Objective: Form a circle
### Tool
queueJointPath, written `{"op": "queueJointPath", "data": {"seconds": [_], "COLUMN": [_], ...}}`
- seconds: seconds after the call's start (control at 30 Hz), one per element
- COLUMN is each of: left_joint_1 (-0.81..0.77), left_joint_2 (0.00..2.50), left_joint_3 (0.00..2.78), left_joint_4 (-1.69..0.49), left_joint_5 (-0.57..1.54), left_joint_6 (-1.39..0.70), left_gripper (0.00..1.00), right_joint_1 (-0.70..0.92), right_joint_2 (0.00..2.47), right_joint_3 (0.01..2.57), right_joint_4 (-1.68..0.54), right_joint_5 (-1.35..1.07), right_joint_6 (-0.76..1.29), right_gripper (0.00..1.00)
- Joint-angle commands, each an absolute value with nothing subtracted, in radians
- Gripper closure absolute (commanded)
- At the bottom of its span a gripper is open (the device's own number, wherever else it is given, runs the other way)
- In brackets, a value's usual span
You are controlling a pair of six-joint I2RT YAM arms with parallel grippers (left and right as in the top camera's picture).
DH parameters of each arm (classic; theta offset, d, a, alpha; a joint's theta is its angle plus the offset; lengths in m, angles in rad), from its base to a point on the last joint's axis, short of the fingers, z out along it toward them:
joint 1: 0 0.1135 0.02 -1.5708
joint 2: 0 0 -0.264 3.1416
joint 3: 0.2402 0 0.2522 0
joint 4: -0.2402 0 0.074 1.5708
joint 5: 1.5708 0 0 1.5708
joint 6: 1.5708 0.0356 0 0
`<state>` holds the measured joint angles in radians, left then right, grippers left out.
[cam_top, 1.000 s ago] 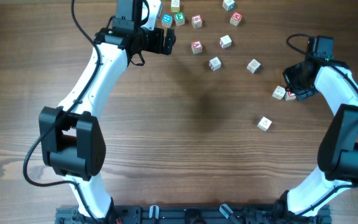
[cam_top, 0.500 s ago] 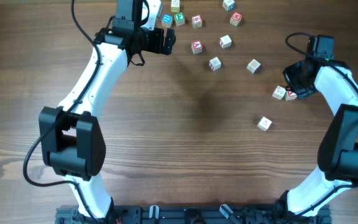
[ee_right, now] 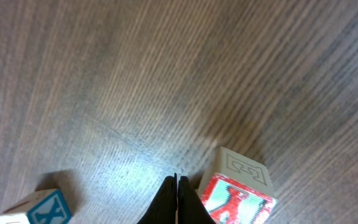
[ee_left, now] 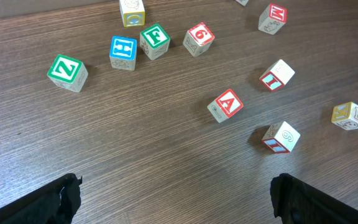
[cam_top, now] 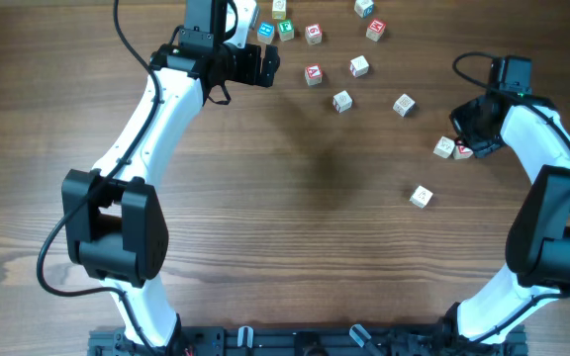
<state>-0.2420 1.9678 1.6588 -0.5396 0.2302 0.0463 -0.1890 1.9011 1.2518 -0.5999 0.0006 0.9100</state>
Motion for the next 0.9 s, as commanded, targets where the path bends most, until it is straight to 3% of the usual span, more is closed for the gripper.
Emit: {"op": "queueJointPath", "data": {"seconds": [0.0, 0.87], "left_joint_1": [-0.247, -0.247], "left_joint_2": [1.977, 1.977], "left_joint_3": [1.654, 1.654], "left_joint_4": [-0.540, -0.540], "left_joint_5": [0.235, 0.235], "left_joint_6": [0.044, 0.044], "left_gripper": [0.00, 0.00], "right_joint_1": [-0.188, -0.188], "right_joint_2": [1.923, 1.924], "right_joint_3": [1.254, 1.254], "right_joint_4": [-0.601, -0.578], "right_joint_5": [-0.001, -0.009], "right_joint_6": [0.893, 0.964], "right_gripper": [0.96, 0.96]}}
